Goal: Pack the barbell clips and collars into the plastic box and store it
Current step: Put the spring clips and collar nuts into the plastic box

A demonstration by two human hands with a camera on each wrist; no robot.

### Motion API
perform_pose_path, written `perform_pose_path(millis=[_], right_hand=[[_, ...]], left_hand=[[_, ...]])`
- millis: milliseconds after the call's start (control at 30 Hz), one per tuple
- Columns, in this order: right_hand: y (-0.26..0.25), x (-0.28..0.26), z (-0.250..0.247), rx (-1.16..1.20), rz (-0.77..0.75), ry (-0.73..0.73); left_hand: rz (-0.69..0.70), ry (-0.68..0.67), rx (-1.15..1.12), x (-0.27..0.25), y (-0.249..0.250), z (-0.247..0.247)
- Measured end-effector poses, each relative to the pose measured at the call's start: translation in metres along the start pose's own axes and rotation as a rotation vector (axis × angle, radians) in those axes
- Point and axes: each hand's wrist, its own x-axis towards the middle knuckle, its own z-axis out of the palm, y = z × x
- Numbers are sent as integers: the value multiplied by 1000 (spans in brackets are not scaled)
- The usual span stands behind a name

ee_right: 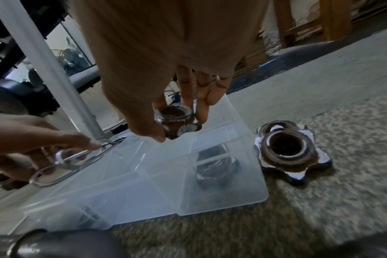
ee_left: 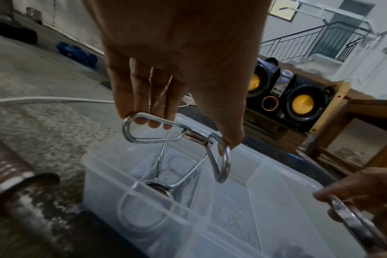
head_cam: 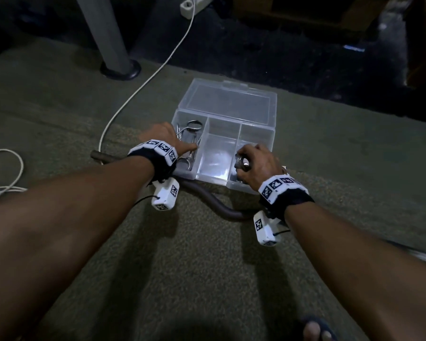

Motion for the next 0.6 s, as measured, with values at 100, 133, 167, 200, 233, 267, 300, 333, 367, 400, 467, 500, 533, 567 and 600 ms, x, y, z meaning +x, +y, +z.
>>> perform_pose_path(millis=[100, 133, 167, 200, 233, 267, 300, 333, 367, 400, 467, 500, 533, 567, 600], right_hand=[[2, 7, 4, -31, -11, -20], [5, 8, 4, -15, -4, -6], [8, 8, 1, 6, 5, 24], [12, 9, -2, 31, 19, 65], [19, 10, -7, 53, 37, 100], [27, 9, -12, 71, 62, 118], [38, 9, -17, 88, 91, 125], [50, 7, -23, 109, 119, 131], [62, 5, -29, 122, 146, 138], [74, 2, -35, 129, 168, 156], [97, -2, -44, 118, 200, 200], [107, -5, -47, 105, 212, 205], [116, -8, -49, 93, 223, 201], [123, -12, -50, 76, 235, 189], [130, -17, -50, 60, 242, 171]], left_hand=[[-10, 22, -10, 11, 8, 14], [-2, 39, -9, 14, 7, 19], [12, 62, 4, 15, 7, 22], [32, 85, 20, 16, 6, 23], [56, 103, 22, 16, 5, 23], [76, 109, 12, 15, 4, 24], [93, 115, -13, 15, 4, 25], [113, 122, -25, 15, 5, 26], [127, 117, -16, 15, 6, 27], [143, 104, 12, 13, 7, 28], [170, 68, 65, 10, 9, 28], [163, 64, 72, 7, 10, 28], [155, 72, 76, 6, 9, 29], [160, 96, 88, 3, 11, 29], [178, 123, 91, -2, 12, 30]])
